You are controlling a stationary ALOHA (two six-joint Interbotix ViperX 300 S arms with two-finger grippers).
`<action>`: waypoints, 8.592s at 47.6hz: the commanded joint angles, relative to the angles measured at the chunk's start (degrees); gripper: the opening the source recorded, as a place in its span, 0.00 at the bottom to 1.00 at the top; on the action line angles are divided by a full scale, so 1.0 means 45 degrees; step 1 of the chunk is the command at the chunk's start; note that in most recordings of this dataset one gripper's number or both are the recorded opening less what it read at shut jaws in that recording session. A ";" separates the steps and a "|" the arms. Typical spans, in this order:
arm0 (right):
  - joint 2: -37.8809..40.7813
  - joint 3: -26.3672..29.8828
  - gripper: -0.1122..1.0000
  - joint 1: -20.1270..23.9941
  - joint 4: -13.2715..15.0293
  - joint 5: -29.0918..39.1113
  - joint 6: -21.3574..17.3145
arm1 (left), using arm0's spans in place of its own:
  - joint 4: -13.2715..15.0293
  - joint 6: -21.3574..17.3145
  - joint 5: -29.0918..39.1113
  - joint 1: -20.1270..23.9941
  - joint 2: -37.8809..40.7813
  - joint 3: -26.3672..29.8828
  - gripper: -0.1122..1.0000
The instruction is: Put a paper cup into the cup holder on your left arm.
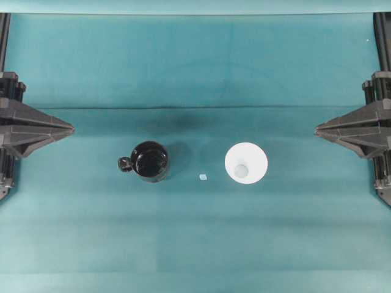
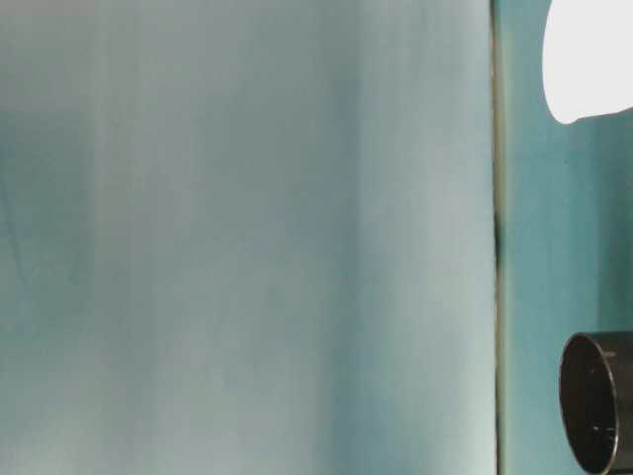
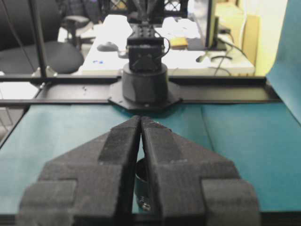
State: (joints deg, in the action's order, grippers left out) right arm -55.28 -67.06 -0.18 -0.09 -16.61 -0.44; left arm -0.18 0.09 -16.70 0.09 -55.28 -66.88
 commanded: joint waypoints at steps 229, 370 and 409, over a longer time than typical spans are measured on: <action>0.3555 0.1387 0.07 0.0273 -0.0664 0.7969 -0.2793 | -0.0234 0.0664 0.4727 0.0430 1.2734 0.6504 0.36; 0.4844 0.1914 0.15 0.0137 -0.0664 0.7949 -0.3320 | -0.0215 0.0684 0.4883 0.0566 1.1953 0.5586 0.85; 0.8926 0.4687 0.97 -0.1816 -0.0137 0.8398 -0.3164 | -0.0215 0.0840 0.6445 -0.0312 1.0449 0.5020 0.85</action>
State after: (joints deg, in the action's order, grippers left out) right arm -16.44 -47.64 -8.09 -0.88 20.39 -14.68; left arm -1.05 3.96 12.48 -1.14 -7.65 -44.74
